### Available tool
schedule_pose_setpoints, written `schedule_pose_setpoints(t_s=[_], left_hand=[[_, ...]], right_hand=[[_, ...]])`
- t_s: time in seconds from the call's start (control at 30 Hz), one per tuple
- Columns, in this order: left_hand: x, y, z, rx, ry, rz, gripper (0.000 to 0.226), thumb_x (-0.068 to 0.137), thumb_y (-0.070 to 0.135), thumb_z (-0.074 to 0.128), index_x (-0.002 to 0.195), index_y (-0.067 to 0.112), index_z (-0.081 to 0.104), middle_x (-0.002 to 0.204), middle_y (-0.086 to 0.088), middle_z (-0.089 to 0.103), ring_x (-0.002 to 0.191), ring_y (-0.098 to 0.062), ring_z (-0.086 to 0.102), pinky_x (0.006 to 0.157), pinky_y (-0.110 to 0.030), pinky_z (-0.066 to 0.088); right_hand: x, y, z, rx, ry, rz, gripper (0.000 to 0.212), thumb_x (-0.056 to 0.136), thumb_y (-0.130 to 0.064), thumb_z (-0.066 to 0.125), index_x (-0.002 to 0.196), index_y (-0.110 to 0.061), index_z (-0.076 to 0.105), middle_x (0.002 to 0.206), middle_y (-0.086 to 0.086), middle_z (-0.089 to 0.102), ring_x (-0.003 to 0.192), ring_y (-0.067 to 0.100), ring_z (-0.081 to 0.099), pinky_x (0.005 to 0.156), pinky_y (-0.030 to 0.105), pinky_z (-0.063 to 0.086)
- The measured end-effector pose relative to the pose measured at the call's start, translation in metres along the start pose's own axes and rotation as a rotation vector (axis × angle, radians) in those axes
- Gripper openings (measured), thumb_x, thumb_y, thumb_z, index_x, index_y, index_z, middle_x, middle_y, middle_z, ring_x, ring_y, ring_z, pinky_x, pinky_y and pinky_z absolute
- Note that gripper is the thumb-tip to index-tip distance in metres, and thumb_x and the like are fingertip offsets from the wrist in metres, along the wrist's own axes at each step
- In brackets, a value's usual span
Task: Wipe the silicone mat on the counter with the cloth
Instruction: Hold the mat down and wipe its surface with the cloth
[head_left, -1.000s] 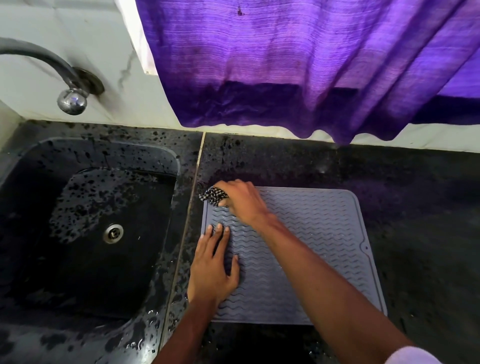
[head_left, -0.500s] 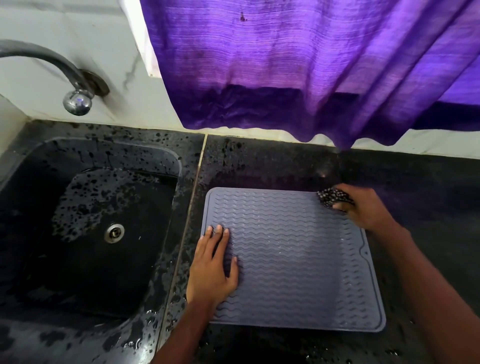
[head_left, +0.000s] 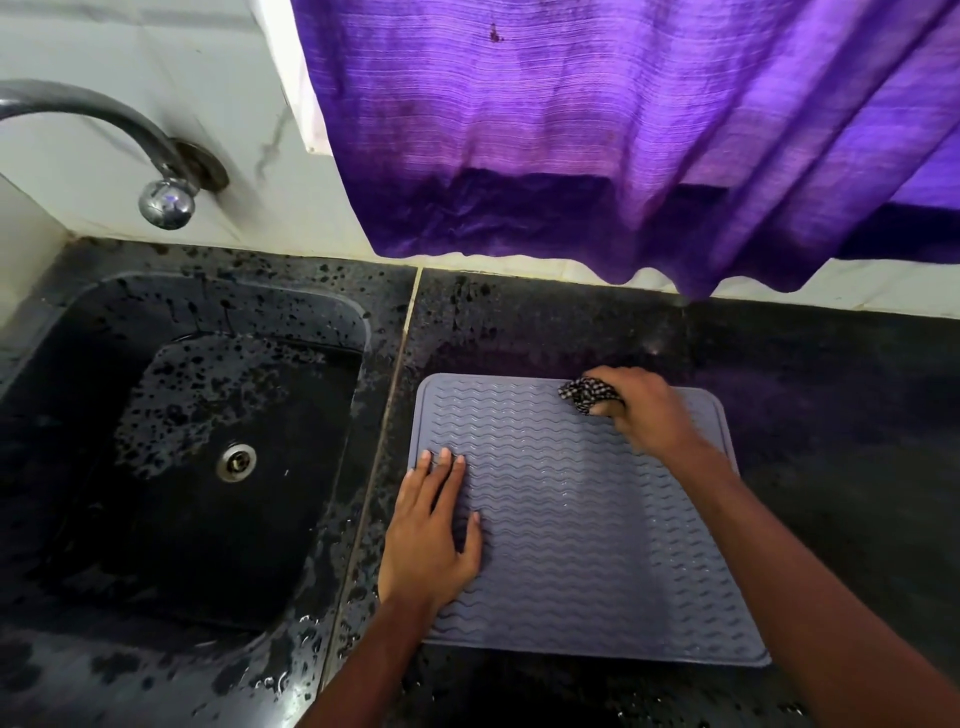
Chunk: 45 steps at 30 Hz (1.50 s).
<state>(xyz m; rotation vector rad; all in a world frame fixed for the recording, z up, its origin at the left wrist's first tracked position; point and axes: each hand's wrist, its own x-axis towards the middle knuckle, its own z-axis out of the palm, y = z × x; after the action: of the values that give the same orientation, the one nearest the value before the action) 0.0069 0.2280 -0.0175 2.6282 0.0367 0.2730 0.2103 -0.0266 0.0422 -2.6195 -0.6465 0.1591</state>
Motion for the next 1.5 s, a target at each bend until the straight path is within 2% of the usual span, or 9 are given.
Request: schedule_pose_setpoints(t_s=[0.2,0.33,0.73,0.87,0.97,1.07,1.2,1.3,1.5], left_hand=[[0.001,0.000,-0.001,-0.007,0.004,-0.003,0.065,0.095,0.041,0.049,0.151,0.011,0.042,0.161,-0.004,0.035,0.153,-0.022,0.024,0.120,-0.047,0.027],[0.001,0.000,-0.001,-0.009,0.007,-0.005,0.064,0.095,0.041,0.048,0.151,0.010,0.043,0.160,-0.004,0.036,0.152,-0.023,0.024,0.121,-0.046,0.026],[0.003,0.001,-0.001,-0.056,-0.016,-0.028,0.065,0.094,0.041,0.049,0.152,0.012,0.042,0.161,-0.002,0.035,0.153,-0.022,0.022,0.122,-0.045,0.025],[0.003,0.001,0.000,-0.089,-0.009,-0.053,0.064,0.094,0.042,0.048,0.151,0.013,0.043,0.160,0.000,0.036,0.153,-0.018,0.021,0.123,-0.043,0.024],[0.003,0.000,0.002,-0.097,0.010,-0.031,0.064,0.094,0.041,0.049,0.150,0.012,0.044,0.160,-0.002,0.037,0.153,-0.020,0.023,0.123,-0.044,0.024],[0.002,-0.002,0.004,-0.101,0.044,-0.009,0.063,0.094,0.040,0.050,0.149,0.010,0.046,0.158,-0.004,0.040,0.151,-0.022,0.027,0.122,-0.047,0.027],[0.002,-0.002,0.005,-0.089,0.066,0.010,0.062,0.093,0.039,0.051,0.147,0.009,0.048,0.157,-0.005,0.042,0.150,-0.024,0.030,0.120,-0.049,0.030],[0.002,-0.002,0.004,-0.079,0.073,0.006,0.062,0.093,0.038,0.052,0.147,0.009,0.049,0.157,-0.006,0.042,0.150,-0.023,0.030,0.120,-0.049,0.029],[0.002,-0.003,0.005,-0.073,0.084,0.017,0.062,0.092,0.037,0.053,0.147,0.008,0.049,0.156,-0.004,0.042,0.150,-0.024,0.031,0.120,-0.049,0.028]], right_hand=[[0.031,-0.055,0.032,0.017,-0.001,-0.119,0.030,0.080,-0.038,0.073,0.107,-0.026,0.065,0.087,-0.001,0.070,0.081,0.022,0.062,0.070,0.034,0.048],[0.046,-0.089,0.048,0.015,-0.008,-0.106,0.038,0.074,-0.013,0.076,0.109,-0.026,0.067,0.091,0.001,0.071,0.085,0.024,0.063,0.076,0.034,0.048],[0.079,-0.169,0.069,0.009,-0.059,-0.223,0.041,0.077,-0.007,0.070,0.114,-0.025,0.066,0.099,0.007,0.071,0.096,0.030,0.063,0.078,0.040,0.050],[0.075,-0.156,0.057,0.320,-0.101,-0.161,0.039,0.081,-0.005,0.068,0.116,-0.022,0.062,0.102,0.002,0.071,0.096,0.019,0.066,0.079,0.039,0.054],[0.049,-0.134,0.025,0.449,-0.043,-0.137,0.038,0.083,-0.009,0.071,0.119,-0.015,0.062,0.107,-0.002,0.070,0.100,0.005,0.061,0.084,0.020,0.049],[0.010,-0.085,-0.006,0.384,0.046,-0.124,0.037,0.083,-0.019,0.074,0.118,-0.016,0.063,0.104,-0.009,0.068,0.097,0.003,0.061,0.082,0.011,0.045],[-0.039,-0.004,-0.033,0.184,0.128,0.012,0.038,0.081,-0.033,0.073,0.115,-0.018,0.065,0.103,-0.002,0.072,0.096,0.014,0.066,0.086,0.029,0.050],[-0.062,0.039,-0.047,0.132,0.138,0.114,0.038,0.076,-0.018,0.079,0.112,-0.013,0.067,0.103,0.004,0.072,0.095,0.023,0.067,0.087,0.039,0.053],[-0.066,0.051,-0.028,0.114,0.100,0.083,0.040,0.067,0.000,0.082,0.104,-0.009,0.072,0.101,0.006,0.073,0.095,0.020,0.067,0.084,0.011,0.039]])
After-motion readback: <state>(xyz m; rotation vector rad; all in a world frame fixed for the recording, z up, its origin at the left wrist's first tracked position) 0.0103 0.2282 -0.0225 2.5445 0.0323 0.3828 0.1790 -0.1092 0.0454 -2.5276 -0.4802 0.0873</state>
